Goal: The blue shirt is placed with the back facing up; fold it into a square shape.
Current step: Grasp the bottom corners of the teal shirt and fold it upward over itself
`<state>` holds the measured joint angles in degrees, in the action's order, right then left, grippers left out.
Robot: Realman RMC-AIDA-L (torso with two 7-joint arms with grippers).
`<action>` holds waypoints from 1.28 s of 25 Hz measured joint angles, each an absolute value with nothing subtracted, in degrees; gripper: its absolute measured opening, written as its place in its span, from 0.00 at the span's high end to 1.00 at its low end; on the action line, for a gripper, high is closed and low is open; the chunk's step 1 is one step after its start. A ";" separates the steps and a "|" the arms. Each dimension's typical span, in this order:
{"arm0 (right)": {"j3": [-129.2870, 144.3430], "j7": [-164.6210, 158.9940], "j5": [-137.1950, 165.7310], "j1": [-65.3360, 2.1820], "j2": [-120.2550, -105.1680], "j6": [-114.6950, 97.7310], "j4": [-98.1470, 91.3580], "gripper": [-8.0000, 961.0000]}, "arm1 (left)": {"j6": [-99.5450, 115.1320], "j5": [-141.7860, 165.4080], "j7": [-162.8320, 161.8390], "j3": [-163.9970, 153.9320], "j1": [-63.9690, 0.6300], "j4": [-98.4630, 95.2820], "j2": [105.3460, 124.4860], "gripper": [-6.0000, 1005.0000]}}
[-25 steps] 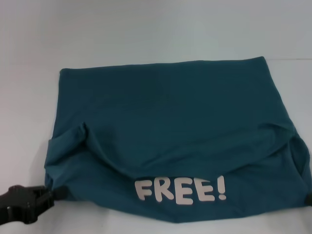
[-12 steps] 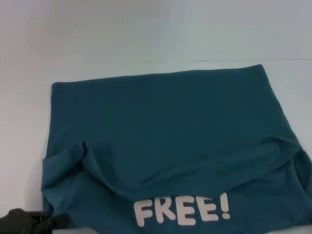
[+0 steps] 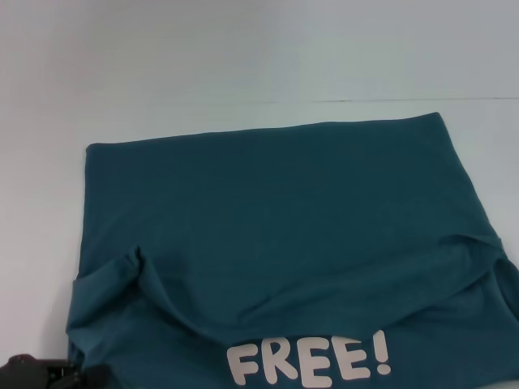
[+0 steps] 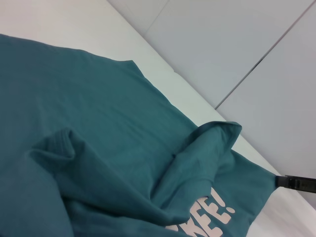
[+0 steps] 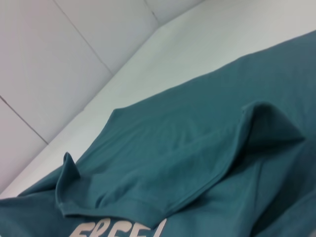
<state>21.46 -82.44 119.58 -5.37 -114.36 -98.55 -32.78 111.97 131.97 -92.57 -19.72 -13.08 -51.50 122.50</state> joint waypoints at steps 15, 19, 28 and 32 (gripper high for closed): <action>12.02 -84.12 119.18 -15.83 -113.33 -98.18 -32.72 0.97 | 109.31 130.49 -94.90 -11.22 -24.41 -49.40 119.40 0.96; 11.05 -85.45 119.17 -20.40 -113.01 -93.83 -32.23 0.97 | 103.45 129.54 -96.53 -10.64 -28.18 -48.17 119.00 0.96; 11.31 -88.12 119.17 -29.91 -112.93 -81.82 -32.02 0.97 | 87.73 126.46 -97.34 -11.19 -33.77 -44.51 119.10 0.96; 11.49 -88.37 119.17 -33.47 -113.36 -74.88 -31.86 0.97 | 80.39 124.98 -96.92 -11.98 -35.89 -41.54 118.99 0.96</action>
<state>11.49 -88.37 119.17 -33.47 -113.36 -74.88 -31.86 80.40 124.98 -96.92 -11.98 -35.89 -41.54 118.99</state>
